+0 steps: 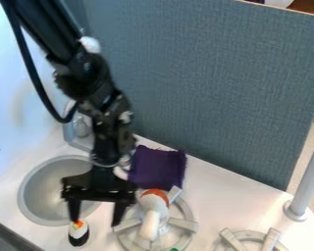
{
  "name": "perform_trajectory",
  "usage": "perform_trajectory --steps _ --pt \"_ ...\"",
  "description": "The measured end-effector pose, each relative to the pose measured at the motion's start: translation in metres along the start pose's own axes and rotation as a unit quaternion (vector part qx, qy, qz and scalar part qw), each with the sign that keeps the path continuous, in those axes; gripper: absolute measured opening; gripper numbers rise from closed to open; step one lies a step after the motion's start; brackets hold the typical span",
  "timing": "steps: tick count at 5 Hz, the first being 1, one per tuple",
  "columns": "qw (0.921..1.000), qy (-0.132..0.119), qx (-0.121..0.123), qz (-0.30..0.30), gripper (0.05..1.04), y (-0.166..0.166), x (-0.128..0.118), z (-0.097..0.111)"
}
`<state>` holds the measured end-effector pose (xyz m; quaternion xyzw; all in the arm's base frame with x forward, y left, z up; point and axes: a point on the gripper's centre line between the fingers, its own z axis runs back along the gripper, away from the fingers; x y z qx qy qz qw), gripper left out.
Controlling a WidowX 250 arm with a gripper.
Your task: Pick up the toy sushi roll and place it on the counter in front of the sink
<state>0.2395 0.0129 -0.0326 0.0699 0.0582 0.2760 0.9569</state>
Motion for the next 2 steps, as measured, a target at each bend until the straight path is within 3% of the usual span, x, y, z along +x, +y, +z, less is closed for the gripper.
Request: perform_trajectory --steps 1,2 --pt "0.9959 -0.022 -0.010 -0.087 1.009 -0.038 -0.026 0.023" --pt "0.9864 -0.041 -0.018 -0.158 1.009 -0.071 -0.045 0.033"
